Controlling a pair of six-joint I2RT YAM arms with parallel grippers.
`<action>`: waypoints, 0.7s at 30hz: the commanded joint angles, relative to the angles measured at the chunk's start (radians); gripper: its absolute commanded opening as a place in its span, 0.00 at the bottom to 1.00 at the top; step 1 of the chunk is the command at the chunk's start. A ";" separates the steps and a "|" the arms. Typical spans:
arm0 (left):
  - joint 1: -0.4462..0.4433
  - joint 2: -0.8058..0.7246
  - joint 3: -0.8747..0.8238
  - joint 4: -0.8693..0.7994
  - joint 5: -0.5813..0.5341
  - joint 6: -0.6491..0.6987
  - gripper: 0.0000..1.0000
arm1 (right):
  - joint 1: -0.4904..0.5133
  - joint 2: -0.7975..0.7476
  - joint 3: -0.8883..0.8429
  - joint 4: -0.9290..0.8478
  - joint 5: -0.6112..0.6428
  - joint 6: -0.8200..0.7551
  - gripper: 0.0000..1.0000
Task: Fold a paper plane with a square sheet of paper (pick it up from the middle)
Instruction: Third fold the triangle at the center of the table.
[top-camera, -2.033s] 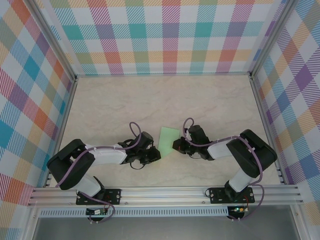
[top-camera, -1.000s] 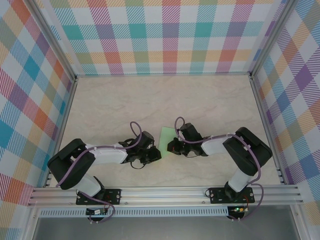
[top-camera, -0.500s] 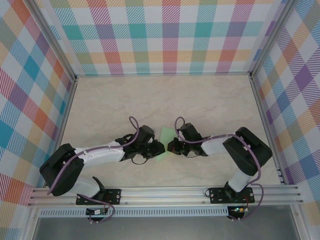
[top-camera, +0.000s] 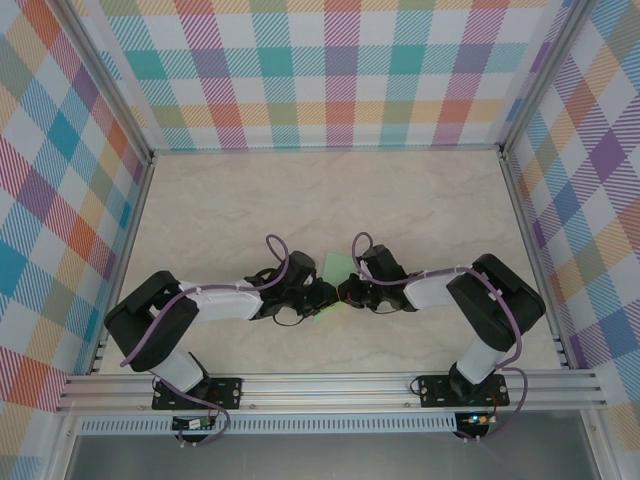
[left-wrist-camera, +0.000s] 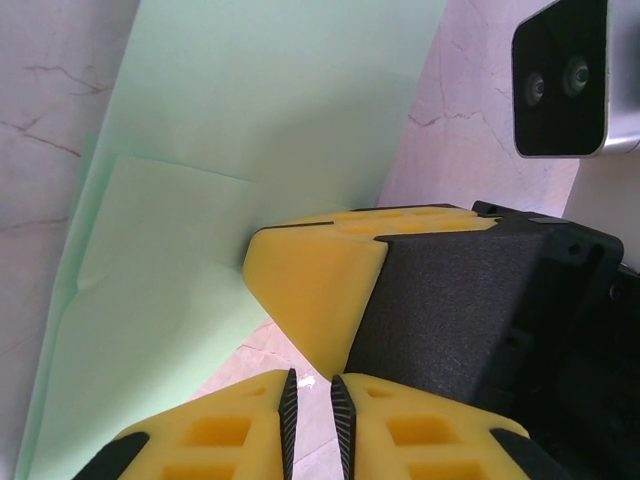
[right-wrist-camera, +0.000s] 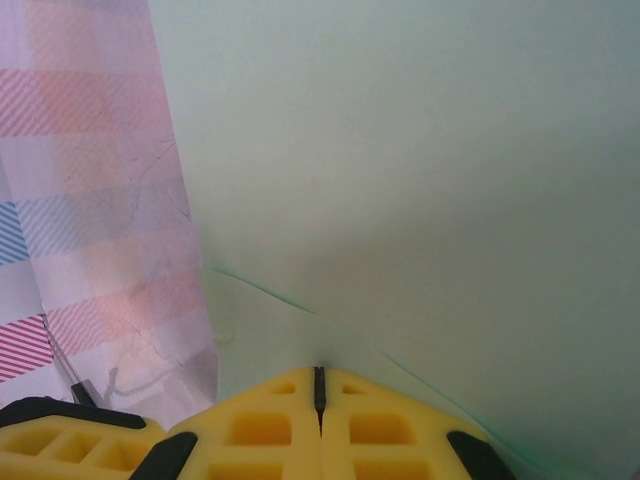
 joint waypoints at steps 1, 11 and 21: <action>-0.012 0.047 -0.024 0.048 0.005 -0.018 0.20 | 0.009 0.020 -0.034 -0.054 0.056 0.011 0.05; -0.013 -0.001 -0.049 -0.014 -0.050 -0.020 0.00 | 0.009 0.021 -0.020 -0.063 0.054 0.017 0.04; -0.017 0.030 -0.047 -0.001 -0.052 -0.024 0.00 | 0.010 0.020 -0.015 -0.069 0.054 0.019 0.05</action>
